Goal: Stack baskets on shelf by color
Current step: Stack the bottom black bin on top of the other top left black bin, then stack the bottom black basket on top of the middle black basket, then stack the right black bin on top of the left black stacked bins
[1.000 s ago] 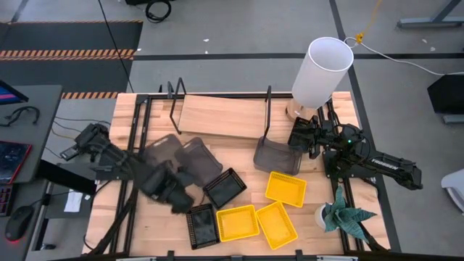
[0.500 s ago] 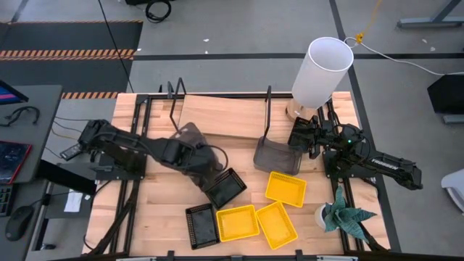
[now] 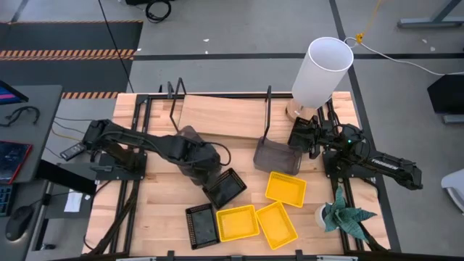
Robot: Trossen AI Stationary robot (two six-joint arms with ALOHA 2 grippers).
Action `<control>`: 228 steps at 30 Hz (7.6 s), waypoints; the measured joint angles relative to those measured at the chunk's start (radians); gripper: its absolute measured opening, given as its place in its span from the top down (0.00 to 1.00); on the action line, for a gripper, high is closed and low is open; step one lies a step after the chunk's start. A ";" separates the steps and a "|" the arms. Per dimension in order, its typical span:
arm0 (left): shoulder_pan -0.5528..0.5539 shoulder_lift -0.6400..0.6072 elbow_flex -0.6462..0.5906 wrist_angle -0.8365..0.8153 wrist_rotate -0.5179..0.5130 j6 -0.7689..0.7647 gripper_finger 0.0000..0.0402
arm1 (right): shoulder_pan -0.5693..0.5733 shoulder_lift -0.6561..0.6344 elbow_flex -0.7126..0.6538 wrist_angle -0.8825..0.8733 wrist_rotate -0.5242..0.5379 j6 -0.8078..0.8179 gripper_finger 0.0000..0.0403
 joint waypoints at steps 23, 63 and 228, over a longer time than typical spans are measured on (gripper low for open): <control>-0.019 0.136 -0.001 -0.017 0.080 0.144 0.73 | 0.000 0.000 0.000 0.000 0.000 0.000 0.71; 0.081 0.135 0.000 0.768 0.101 0.672 0.57 | 0.000 0.000 0.000 0.000 0.000 0.000 0.71; -0.017 0.286 0.293 0.118 0.074 1.466 0.69 | 0.000 0.008 0.000 0.045 -0.001 0.000 0.71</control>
